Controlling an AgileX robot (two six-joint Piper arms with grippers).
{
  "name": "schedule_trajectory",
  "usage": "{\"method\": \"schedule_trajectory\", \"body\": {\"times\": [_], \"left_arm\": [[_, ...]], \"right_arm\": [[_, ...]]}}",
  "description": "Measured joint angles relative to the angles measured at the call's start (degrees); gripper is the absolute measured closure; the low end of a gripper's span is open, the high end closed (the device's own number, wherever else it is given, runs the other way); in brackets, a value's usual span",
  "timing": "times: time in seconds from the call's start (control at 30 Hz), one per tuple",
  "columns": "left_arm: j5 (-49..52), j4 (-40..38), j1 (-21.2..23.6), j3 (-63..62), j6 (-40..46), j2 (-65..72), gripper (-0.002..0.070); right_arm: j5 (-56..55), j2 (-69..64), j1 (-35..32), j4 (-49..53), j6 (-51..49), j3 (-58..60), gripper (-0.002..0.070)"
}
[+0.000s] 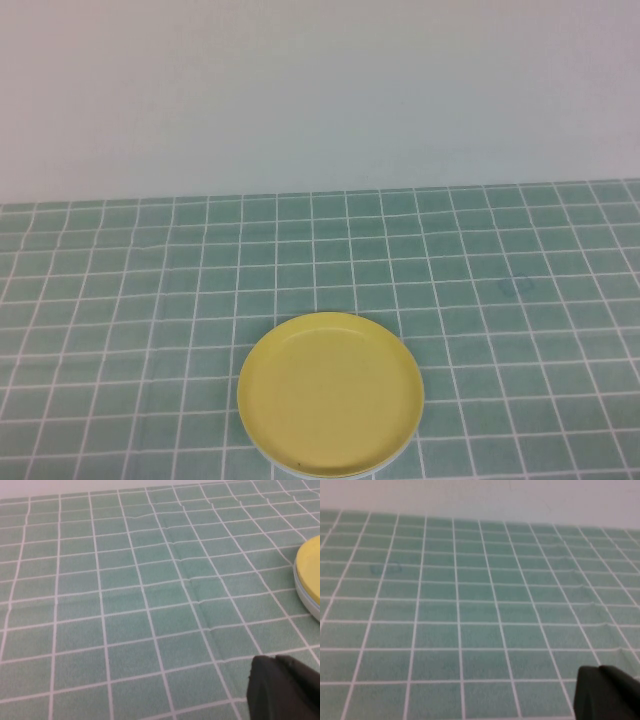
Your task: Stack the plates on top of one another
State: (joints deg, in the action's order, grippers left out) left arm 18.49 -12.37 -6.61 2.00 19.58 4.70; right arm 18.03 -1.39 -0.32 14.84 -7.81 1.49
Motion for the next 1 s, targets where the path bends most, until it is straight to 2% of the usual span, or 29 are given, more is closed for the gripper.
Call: {"method": "schedule_trajectory", "body": {"times": [0.23, 0.47, 1.0], "left_arm": [[0.0, 0.0, 0.0, 0.0, 0.0, 0.0, 0.0675], [0.0, 0.0, 0.0, 0.0, 0.0, 0.0, 0.0675], [0.0, 0.0, 0.0, 0.0, 0.0, 0.0, 0.0675]], "right_arm": [[1.2, 0.0, 0.0, -1.5, 0.3, 0.0, 0.0678], [1.7, 0.0, 0.0, -9.1, 6.7, 0.0, 0.0678], [2.3, 0.1, 0.0, -9.9, 8.5, 0.0, 0.0678]]}}
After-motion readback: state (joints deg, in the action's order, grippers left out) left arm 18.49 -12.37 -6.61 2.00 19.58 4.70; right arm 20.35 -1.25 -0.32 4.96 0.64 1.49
